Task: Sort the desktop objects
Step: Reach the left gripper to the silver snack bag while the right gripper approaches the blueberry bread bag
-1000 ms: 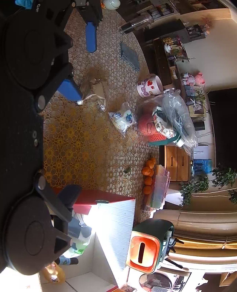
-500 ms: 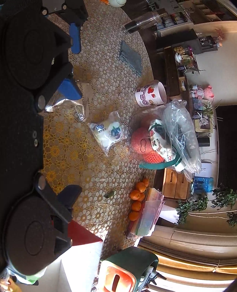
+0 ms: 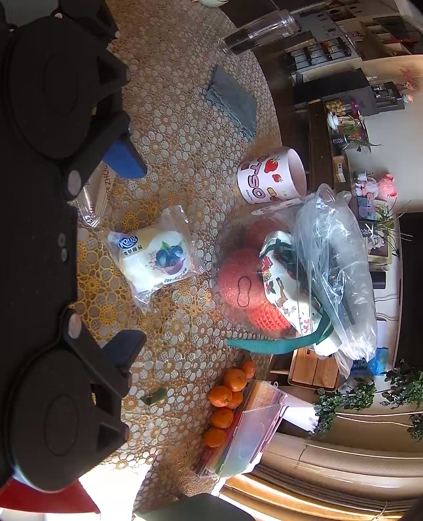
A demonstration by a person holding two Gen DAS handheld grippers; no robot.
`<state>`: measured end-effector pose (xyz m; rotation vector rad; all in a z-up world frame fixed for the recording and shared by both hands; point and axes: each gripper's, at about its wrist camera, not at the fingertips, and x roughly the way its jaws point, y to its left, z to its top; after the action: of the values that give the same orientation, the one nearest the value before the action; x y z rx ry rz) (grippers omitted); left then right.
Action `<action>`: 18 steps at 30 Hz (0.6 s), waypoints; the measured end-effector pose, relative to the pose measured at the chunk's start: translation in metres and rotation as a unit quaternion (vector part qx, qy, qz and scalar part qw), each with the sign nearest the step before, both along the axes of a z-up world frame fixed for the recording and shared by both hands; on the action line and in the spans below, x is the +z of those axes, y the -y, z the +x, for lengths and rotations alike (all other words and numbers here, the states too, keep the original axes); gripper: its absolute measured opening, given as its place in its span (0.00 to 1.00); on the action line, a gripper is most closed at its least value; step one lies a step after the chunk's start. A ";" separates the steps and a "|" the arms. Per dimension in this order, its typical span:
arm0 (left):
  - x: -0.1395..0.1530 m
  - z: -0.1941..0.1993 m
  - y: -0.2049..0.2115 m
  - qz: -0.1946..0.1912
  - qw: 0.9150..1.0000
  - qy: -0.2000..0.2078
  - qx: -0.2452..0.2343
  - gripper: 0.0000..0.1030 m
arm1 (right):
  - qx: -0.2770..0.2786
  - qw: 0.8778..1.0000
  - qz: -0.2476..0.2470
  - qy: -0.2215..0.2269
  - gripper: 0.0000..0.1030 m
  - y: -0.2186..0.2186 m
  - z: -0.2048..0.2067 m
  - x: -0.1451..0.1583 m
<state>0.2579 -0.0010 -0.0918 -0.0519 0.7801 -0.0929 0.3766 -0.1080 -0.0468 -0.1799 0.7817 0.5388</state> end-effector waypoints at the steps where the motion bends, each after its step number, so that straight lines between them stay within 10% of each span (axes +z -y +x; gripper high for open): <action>1: -0.002 0.003 -0.001 -0.001 1.000 -0.004 0.004 0.99 | 0.001 1.000 -0.002 0.000 0.97 -0.002 0.005 -0.002; 18: -0.025 0.025 -0.004 -0.001 0.999 -0.027 0.043 0.99 | 0.015 0.999 -0.030 -0.012 0.96 -0.035 0.057 -0.046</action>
<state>0.2830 0.0032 -0.1165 -0.0895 0.8308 -0.0102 0.4332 -0.0732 -0.0928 -0.2411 0.8197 0.5473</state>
